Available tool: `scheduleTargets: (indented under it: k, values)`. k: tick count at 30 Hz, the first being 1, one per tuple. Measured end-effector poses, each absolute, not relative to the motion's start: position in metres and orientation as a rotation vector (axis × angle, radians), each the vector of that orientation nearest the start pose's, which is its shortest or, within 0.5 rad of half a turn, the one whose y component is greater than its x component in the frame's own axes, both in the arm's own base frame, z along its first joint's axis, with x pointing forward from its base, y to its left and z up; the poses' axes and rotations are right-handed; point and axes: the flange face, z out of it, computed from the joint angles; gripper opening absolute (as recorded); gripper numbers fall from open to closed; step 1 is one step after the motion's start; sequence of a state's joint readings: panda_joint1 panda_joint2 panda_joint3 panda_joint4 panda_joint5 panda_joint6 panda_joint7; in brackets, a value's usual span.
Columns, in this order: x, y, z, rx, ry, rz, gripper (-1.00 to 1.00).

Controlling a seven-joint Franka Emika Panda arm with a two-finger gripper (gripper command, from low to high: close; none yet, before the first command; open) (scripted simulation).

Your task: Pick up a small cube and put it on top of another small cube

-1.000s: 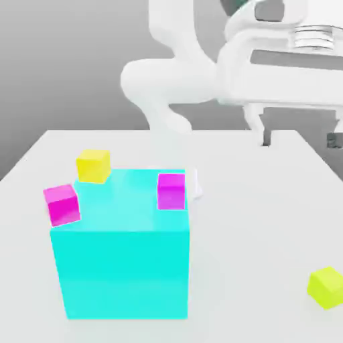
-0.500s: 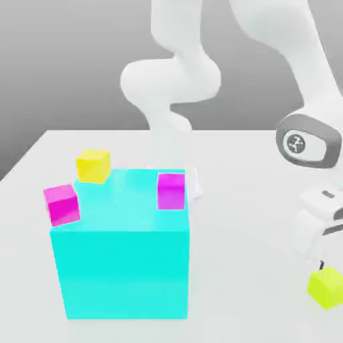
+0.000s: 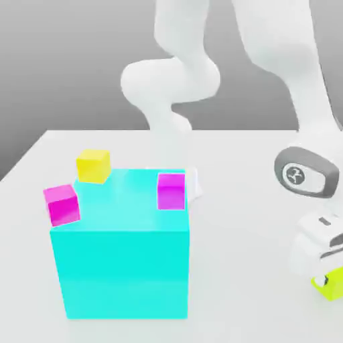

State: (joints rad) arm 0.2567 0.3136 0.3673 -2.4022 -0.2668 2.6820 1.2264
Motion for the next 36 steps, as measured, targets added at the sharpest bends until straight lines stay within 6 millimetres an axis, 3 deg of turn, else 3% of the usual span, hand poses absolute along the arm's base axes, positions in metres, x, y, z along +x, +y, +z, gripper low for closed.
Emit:
scheduleTargets:
  k: [5,7,11,17,24,26,29,30,36]
  values:
    - [0.421,0.241,0.248,-3.123,0.75,-0.072,-1.0]
    - [0.432,0.207,0.27,-3.119,0.847,-0.087,-1.0]
    - [0.436,0.152,0.314,-3.099,0.995,-0.098,-1.0]
    - [0.419,0.083,0.378,-3.026,1.168,-0.073,-1.0]
    - [0.374,0.011,0.441,-2.872,1.312,-0.008,-1.0]
    - [0.368,0.003,0.431,-2.85,1.321,0.001,-1.0]
    - [0.366,0.001,0.393,-2.844,1.324,0.003,-1.0]
    - [0.365,0.0,0.387,-2.843,1.325,0.004,1.0]
    - [0.365,0.0,0.383,-2.845,1.326,0.002,1.0]
